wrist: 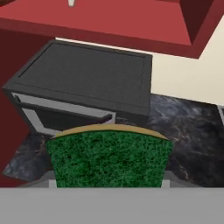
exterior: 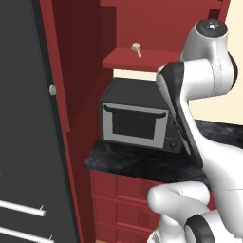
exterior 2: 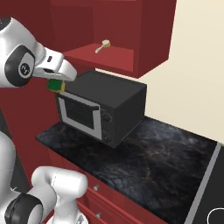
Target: Pick up the dish brush and sponge from the sink, and place them back in the cabinet, and close the cabinet door.
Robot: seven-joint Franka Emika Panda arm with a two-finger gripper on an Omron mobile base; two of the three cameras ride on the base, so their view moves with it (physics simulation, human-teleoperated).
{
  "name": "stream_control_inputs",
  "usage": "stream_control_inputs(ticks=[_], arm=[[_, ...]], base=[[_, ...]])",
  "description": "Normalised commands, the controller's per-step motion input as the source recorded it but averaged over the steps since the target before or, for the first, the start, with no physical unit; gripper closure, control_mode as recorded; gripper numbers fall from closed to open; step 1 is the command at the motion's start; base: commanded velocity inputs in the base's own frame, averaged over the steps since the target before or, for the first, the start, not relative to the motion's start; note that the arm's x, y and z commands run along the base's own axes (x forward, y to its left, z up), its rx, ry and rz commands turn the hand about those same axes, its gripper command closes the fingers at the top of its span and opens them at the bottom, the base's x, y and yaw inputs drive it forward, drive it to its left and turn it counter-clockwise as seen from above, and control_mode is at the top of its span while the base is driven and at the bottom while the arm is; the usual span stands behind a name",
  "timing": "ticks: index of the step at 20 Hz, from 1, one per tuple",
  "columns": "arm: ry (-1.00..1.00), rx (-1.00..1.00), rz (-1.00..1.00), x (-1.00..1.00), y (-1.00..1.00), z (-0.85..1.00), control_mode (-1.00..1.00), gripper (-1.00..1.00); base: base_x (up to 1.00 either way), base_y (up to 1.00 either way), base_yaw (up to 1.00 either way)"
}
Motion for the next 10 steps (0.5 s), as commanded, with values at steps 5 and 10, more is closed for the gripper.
stream_control_inputs(ticks=[5, 10], arm=[[-0.21, 0.00, -0.07, 0.21, -0.01, 0.14, -1.00, 1.00], [-0.18, -0.01, -0.11, 0.17, -0.11, 0.12, -1.00, 1.00]], base=[[0.00, 0.00, 0.00], [0.00, 0.00, 0.00]])
